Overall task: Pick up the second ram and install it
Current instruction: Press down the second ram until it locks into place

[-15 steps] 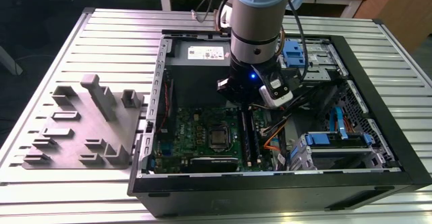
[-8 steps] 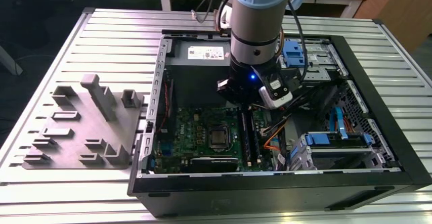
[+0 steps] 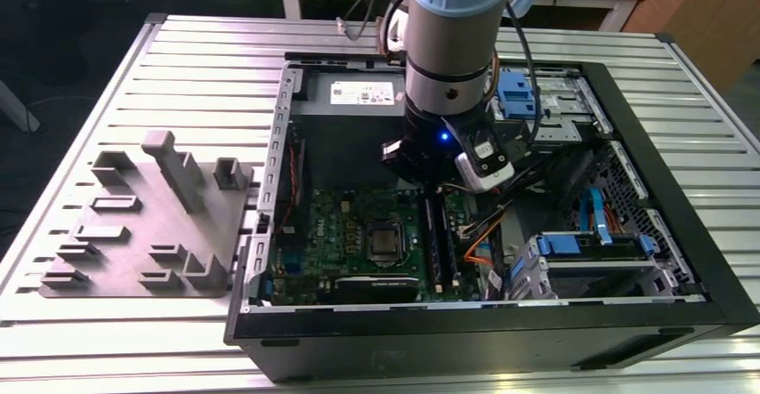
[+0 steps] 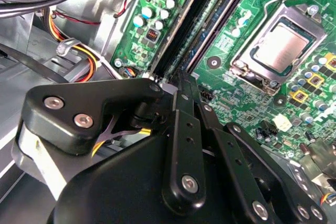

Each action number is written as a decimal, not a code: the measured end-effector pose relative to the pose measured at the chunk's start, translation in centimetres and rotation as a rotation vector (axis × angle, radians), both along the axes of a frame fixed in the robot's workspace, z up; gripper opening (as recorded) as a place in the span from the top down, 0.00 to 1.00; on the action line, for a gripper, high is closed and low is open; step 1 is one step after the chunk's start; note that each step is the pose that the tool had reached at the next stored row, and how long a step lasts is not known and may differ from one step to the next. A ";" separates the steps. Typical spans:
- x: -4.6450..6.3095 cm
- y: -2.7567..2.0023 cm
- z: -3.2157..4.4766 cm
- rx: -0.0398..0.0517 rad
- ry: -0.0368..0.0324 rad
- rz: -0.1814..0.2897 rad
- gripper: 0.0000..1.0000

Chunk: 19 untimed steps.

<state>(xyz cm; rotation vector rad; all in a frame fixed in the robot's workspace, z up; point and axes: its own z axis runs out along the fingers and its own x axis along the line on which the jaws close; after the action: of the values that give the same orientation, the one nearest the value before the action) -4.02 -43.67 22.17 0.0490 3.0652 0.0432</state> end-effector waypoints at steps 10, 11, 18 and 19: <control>0.0 0.00 -0.22 -0.0004 0.0001 0.000 0.93; 0.0 0.00 -0.23 -0.0005 0.0001 0.000 0.93; 0.0 0.01 -0.34 0.0002 -0.0001 0.000 0.93; 0.0 0.00 -0.37 0.0001 0.0000 0.000 0.93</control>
<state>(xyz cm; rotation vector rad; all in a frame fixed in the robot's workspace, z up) -4.02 -43.66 21.80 0.0490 3.0652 0.0433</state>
